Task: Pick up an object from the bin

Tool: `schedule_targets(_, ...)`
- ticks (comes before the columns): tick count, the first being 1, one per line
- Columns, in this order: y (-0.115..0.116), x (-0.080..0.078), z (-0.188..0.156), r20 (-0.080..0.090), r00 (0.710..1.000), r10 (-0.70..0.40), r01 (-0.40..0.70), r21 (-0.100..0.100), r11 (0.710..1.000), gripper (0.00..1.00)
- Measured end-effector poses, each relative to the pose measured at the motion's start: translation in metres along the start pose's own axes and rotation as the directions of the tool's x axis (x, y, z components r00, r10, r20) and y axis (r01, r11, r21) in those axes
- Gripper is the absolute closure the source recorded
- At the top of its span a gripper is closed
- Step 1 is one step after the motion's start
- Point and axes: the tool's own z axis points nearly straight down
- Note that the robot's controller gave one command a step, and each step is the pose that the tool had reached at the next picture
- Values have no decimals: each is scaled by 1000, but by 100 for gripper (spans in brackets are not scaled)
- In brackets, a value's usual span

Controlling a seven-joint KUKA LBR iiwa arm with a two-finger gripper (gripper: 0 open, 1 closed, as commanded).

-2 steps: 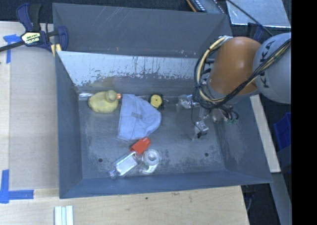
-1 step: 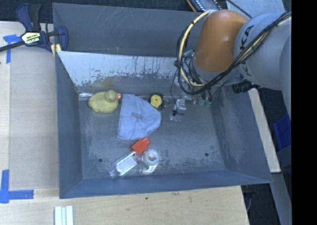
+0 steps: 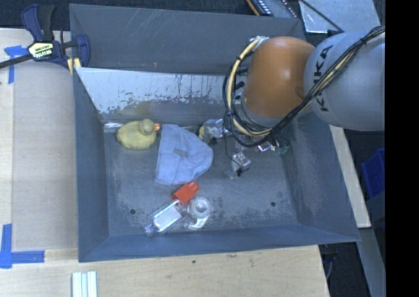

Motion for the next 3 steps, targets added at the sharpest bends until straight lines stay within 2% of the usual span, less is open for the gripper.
schedule_targets(1,76,-28,38,2,923,384,-384,-1,923,0)
schedule_targets(2,73,-19,36,3,936,-351,351,2,936,100)
schedule_targets(3,73,-19,36,3,925,-380,380,2,925,100)
